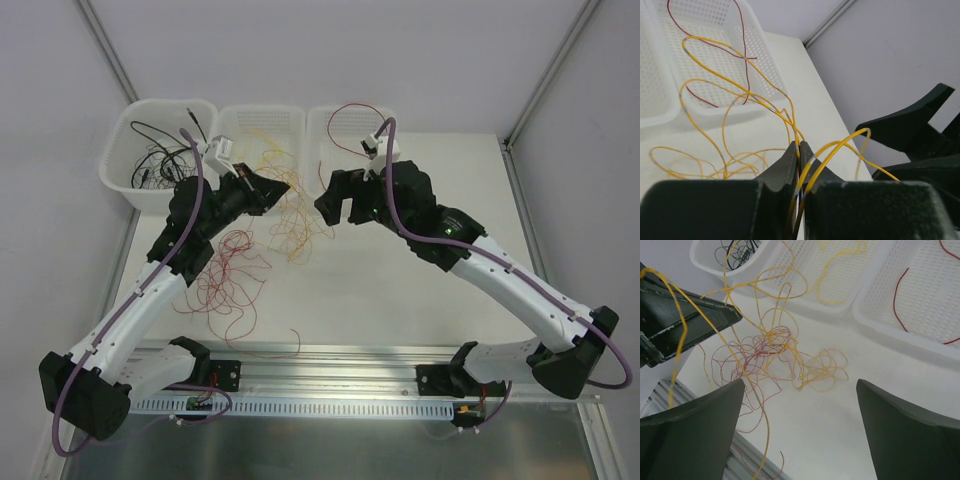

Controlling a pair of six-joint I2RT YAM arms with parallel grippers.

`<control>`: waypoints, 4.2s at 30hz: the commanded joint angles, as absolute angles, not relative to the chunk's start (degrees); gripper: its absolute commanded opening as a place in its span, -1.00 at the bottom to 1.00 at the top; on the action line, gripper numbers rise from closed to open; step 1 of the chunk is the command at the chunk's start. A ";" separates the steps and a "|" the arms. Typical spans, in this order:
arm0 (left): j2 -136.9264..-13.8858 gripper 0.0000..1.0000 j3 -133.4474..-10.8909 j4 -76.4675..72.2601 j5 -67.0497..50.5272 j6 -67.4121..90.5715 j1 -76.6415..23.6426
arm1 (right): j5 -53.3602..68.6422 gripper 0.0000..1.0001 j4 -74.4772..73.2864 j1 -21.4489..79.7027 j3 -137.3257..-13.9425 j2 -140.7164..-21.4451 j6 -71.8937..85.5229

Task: Untangle the cables

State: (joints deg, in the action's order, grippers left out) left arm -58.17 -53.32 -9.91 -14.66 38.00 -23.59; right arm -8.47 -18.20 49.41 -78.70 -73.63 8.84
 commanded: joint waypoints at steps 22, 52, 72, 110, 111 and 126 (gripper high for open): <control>-74.08 -1.00 -93.85 3.16 -9.41 26.02 -14.60 | -41.66 0.99 -37.95 43.95 -61.27 -37.27 1.75; -120.06 -0.92 -106.09 3.07 -6.94 14.86 -7.38 | -36.30 0.99 -42.01 44.03 -53.26 -34.98 3.08; -99.68 0.83 -95.89 8.43 -3.70 15.55 -7.38 | -27.52 0.99 -47.90 44.03 -56.60 -33.66 6.85; -88.69 -1.00 -46.58 -24.53 17.93 21.54 -21.45 | -24.96 0.99 -49.66 43.95 -54.58 -31.90 8.26; -87.46 -1.00 -46.67 -24.09 17.76 21.01 -21.53 | -24.87 0.99 -49.66 43.95 -54.58 -31.90 8.17; -102.61 -1.00 -82.92 1.82 5.99 13.09 -13.73 | -26.19 0.99 -50.62 44.03 -55.20 -32.78 7.47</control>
State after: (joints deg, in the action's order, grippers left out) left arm -94.67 -75.79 -6.28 11.79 14.57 -17.02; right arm -24.16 -49.95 44.10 -54.30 -32.69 8.14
